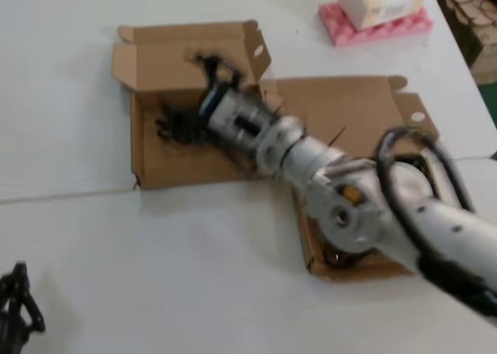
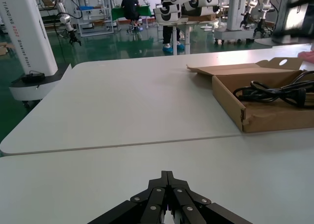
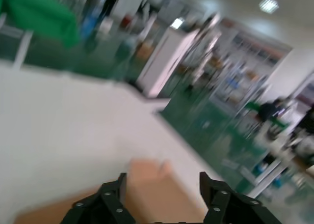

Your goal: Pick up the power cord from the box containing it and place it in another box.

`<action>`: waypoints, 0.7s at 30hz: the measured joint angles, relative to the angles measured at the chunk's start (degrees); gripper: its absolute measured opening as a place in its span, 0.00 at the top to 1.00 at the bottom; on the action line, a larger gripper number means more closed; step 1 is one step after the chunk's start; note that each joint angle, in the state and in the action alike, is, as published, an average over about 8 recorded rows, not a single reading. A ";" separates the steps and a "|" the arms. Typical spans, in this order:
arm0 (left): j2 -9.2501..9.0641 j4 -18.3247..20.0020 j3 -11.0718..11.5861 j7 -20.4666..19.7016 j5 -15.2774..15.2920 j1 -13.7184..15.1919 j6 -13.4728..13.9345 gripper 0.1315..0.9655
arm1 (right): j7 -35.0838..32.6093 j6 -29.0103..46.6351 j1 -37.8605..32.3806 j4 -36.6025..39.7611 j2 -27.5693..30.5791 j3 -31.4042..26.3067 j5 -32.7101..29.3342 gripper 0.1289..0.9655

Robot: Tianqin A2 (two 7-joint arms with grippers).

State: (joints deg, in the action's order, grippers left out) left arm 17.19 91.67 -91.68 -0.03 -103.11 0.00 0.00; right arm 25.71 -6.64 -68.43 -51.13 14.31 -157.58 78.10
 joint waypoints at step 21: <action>0.00 0.00 0.00 0.00 0.00 0.00 0.00 0.96 | 0.00 -10.67 8.44 -24.21 15.22 7.54 7.63 0.31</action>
State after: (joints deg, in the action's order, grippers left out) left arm 17.19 91.67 -91.68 -0.02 -103.11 0.00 0.00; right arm 25.71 -17.31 -59.99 -75.34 29.53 -150.04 85.74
